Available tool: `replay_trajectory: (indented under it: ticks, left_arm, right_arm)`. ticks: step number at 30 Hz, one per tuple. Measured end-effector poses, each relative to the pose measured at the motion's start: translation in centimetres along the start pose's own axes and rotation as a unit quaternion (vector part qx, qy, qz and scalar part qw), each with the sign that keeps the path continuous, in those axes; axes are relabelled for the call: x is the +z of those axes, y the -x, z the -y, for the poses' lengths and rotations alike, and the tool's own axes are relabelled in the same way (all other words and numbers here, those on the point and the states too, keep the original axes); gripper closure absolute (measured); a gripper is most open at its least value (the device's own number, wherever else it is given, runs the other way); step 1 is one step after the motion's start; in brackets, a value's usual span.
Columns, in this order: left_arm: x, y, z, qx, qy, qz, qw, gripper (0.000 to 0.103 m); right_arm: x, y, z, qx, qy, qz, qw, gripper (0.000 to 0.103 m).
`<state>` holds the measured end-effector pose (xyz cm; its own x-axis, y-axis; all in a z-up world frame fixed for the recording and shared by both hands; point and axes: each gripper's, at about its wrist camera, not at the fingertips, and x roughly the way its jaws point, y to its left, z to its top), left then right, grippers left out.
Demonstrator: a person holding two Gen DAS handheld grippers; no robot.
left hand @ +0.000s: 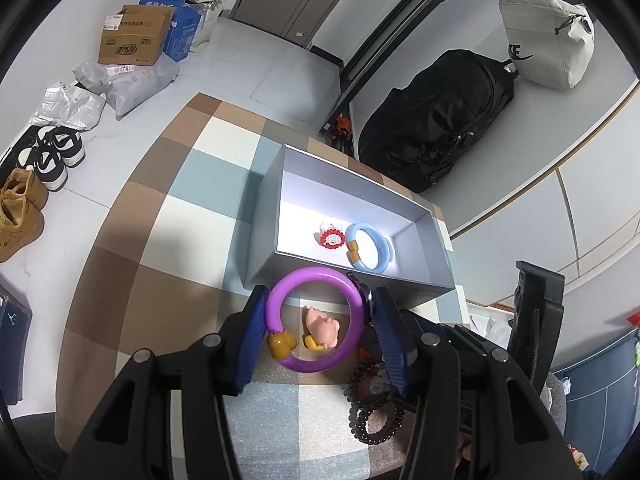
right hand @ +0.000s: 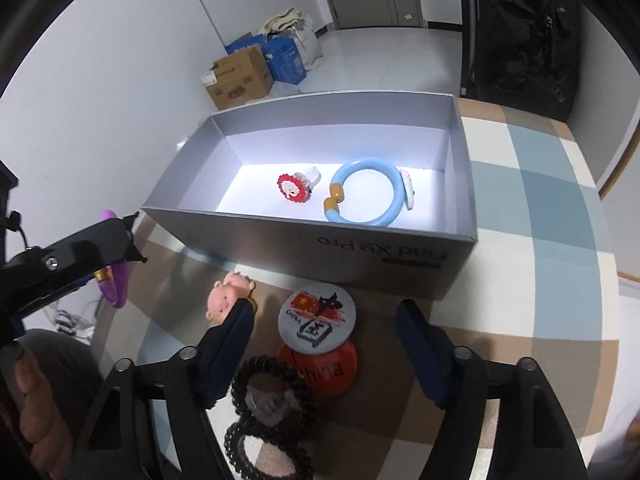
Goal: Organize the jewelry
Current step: 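Grasp the white round badge with the right tool while the left holds the purple ring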
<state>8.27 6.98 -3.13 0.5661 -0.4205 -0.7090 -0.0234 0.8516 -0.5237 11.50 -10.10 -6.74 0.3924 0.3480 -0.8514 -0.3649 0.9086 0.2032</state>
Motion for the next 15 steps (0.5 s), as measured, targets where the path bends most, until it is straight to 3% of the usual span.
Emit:
replay_trajectory:
  ticks: [6,11,15]
  left_arm:
    - [0.2,0.1,-0.4,-0.004,0.006,-0.002,1.0,0.057]
    - [0.3,0.1,-0.6,-0.004,0.012,-0.004,0.9999,0.057]
    - [0.2,0.3,-0.4,-0.007,0.008,-0.002,0.9999,0.057]
  right_arm:
    - [0.1,-0.8,-1.6,-0.043,0.035,-0.014,0.998,0.04]
    - [0.2,-0.9,-2.3,-0.065,0.05,-0.018,0.996,0.061]
    - [0.3,-0.9,-2.4,-0.056,0.05,-0.019,0.997,0.061]
